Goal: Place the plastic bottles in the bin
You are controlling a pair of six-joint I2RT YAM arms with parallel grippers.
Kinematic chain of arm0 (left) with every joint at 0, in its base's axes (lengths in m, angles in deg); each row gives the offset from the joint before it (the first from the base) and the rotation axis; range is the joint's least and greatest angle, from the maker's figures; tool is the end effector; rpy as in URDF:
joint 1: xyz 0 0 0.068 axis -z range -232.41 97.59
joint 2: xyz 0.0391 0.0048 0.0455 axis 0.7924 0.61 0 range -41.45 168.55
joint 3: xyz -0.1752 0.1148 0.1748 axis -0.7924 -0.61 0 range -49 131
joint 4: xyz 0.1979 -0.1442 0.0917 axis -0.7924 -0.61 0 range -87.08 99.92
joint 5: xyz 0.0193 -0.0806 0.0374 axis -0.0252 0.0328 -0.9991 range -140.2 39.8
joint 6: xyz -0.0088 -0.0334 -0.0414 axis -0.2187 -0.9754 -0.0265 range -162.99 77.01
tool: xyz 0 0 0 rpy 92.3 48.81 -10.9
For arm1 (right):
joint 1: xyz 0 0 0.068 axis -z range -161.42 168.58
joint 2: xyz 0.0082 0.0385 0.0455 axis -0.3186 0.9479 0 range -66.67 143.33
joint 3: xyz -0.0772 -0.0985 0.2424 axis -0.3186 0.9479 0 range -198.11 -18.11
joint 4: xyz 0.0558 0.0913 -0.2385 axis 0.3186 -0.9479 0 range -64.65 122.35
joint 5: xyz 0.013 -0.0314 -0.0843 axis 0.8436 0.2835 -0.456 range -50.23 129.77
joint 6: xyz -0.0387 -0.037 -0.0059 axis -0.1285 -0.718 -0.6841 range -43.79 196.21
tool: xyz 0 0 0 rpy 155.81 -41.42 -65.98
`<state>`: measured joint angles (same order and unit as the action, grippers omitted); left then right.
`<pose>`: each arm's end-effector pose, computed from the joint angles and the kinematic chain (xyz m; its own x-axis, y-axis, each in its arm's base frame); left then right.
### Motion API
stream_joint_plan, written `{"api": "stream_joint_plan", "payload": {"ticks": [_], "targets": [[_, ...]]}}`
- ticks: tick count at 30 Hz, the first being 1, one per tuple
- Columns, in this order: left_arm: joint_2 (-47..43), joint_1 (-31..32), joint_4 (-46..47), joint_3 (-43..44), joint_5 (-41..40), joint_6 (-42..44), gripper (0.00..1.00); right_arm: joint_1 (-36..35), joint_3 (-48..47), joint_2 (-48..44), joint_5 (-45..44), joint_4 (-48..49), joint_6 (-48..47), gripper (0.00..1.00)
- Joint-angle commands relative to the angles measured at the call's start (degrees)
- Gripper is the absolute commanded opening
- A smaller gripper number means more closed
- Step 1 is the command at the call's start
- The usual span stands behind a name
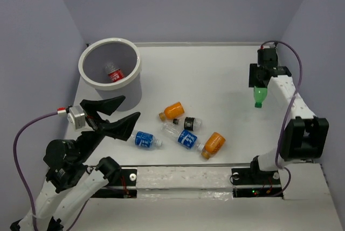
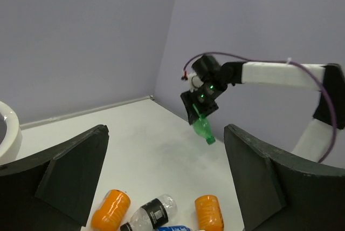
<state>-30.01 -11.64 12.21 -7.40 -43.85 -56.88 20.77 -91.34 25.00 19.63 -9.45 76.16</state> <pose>0.0242 -0.0260 0.3996 0.2217 -0.5062 -0.8335 0.7962 0.5874 -0.1450 0.3317 -0.0250 0.2636 -0.8677 0.0324 -0.4961 0.2059 0.9317 -0.2991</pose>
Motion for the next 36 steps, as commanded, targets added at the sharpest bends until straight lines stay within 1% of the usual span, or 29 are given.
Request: {"api": "stream_joint_plan", "payload": {"ticks": [1,2,4,5,6,8,9,11,12,13,14,15,16,17,19,20,21,22,24,26,27,28,29,31,32,34,36], "targets": [[2.3,-0.6,1.7,1.4,-2.3,1.3,0.99,-11.7,-6.2,-13.5,9.9,12.3,4.3,0.48],[2.4,-1.7,1.8,1.2,-2.7,1.2,0.99,-17.2,-7.7,-14.9,12.5,14.1,6.9,0.48],[2.4,-2.7,1.7,1.0,-4.4,1.1,0.99,-21.9,-11.3,-15.2,16.5,22.2,11.6,0.48],[2.4,-3.5,1.7,0.9,-4.9,1.0,0.99,-26.6,-11.9,-14.6,20.1,30.1,13.0,0.48],[2.4,-3.9,1.7,0.8,-5.7,0.8,0.99,-29.3,-12.8,-13.9,22.1,34.7,14.2,0.48],[2.2,-4.4,1.6,0.5,-8.6,0.2,0.99,-34.5,-14.4,-11.5,22.5,43.0,14.9,0.49],[2.0,-5.0,1.1,0.4,-11.6,-0.1,0.98,-39.5,-17.6,-8.0,22.5,49.4,14.4,0.49],[1.8,-5.6,0.4,0.3,-15.2,-1.1,0.98,-43.4,-21.3,-3.7,23.9,55.3,12.7,0.49],[1.8,-6.5,-0.5,0.2,-18.9,-1.5,0.98,-45.7,-23.3,0.8,24.8,61.0,12.6,0.49],[1.8,-7.0,-1.0,0.3,-20.4,-1.8,0.98,-46.4,-27.6,3.3,25.8,63.4,13.7,0.49],[2.0,-7.5,-1.4,0.5,-21.8,-2.4,0.99,-46.9,-29.9,5.8,28.4,68.0,14.5,0.49],[2.2,-7.8,-2.2,0.8,-24.7,-2.9,0.99,-47.5,-32.6,8.4,29.4,69.6,15.1,0.49],[2.2,-8.6,-2.2,0.8,-25.9,-3.3,0.99,-48.1,-35.7,14.3,30.8,70.1,15.7,0.49],[2.2,-9.0,-3.6,0.8,-27.7,-3.8,0.99,-48.9,-43.9,17.4,33.0,69.0,16.0,0.49],[2.1,-9.3,-3.9,0.8,-28.8,-4.1,0.99,-50.4,-50.7,23.1,33.0,69.2,15.9,0.49],[2.0,-9.7,-4.0,0.7,-29.7,-4.3,0.99,-51.5,-56.2,28.2,32.6,69.7,15.0,0.49],[2.0,-9.9,-4.0,0.6,-30.0,-4.4,0.99,-51.5,-58.8,30.7,32.0,69.8,14.8,0.5],[2.1,-10.0,-4.1,0.6,-30.4,-4.4,0.99,-52.2,-61.1,35.2,31.7,69.5,14.7,0.5],[2.2,-10.4,-4.6,0.7,-31.6,-4.7,0.99,-52.2,-65.7,38.6,30.2,68.6,14.7,0.5],[2.3,-10.5,-4.7,0.7,-32.2,-4.9,0.99,-52.7,-66.2,40.4,29.5,68.4,14.6,0.5],[2.3,-10.6,-4.9,0.8,-32.4,-5.1,0.99,-52.7,-65.2,41.1,28.8,68.7,14.8,0.52],[2.2,-10.7,-4.9,0.8,-32.4,-5.3,0.99,-52.7,-64.7,41.2,28.8,68.9,14.9,0.64],[2.2,-10.8,-4.9,0.8,-32.5,-5.4,0.99,-52.7,-64.4,41.3,28.8,69.0,15.1,0.72],[2.3,-10.8,-5.0,0.8,-32.6,-5.5,0.99,-52.7,-65.3,41.5,29.1,68.0,15.0,0.82],[2.4,-10.8,-5.0,0.8,-32.7,-5.6,0.99,-52.7,-65.9,41.5,29.3,67.1,14.8,0.9],[2.4,-10.9,-5.0,0.7,-32.6,-6.2,0.99,-52.7,-67.4,40.9,29.5,63.4,13.9,1.0],[2.7,-10.9,-5.0,0.7,-32.5,-6.2,0.99,-52.7,-68.0,40.1,29.4,61.2,13.1,1.0]]}}
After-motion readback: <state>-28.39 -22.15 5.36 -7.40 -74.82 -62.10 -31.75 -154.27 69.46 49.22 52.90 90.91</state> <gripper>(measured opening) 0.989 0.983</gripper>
